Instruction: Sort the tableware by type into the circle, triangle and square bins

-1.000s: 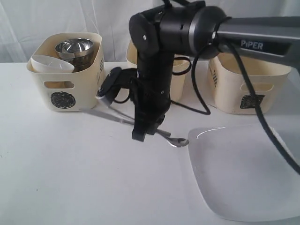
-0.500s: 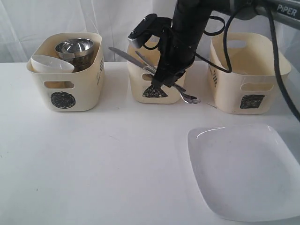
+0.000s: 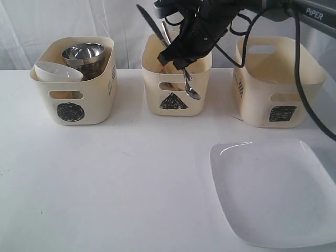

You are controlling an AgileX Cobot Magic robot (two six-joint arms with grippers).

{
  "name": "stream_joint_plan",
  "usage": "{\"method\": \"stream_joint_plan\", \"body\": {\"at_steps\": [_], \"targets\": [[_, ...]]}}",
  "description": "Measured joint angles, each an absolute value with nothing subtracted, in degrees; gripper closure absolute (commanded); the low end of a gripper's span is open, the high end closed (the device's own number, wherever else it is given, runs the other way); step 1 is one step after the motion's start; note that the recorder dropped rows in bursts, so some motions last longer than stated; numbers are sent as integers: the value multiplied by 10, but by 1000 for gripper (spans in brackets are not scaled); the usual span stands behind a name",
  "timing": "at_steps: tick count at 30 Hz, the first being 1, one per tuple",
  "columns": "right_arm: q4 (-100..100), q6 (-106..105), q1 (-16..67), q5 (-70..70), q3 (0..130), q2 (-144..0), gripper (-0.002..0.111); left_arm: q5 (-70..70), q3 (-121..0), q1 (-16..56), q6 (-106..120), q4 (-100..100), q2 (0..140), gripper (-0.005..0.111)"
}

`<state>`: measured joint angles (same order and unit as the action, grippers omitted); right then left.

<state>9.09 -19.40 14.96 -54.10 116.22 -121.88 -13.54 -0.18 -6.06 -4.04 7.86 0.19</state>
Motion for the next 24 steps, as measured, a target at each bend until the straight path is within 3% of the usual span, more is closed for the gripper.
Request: {"method": "stream_joint_plan", "body": {"at_steps": [16,24], "targets": [[104,-151,130,-566,1166,-1247,108,-134,-2,-61,-40,81,2,107],[108,-150,130,-475,1166,-1248,108,-134,-2,-61,-40,81,2,107]]}}
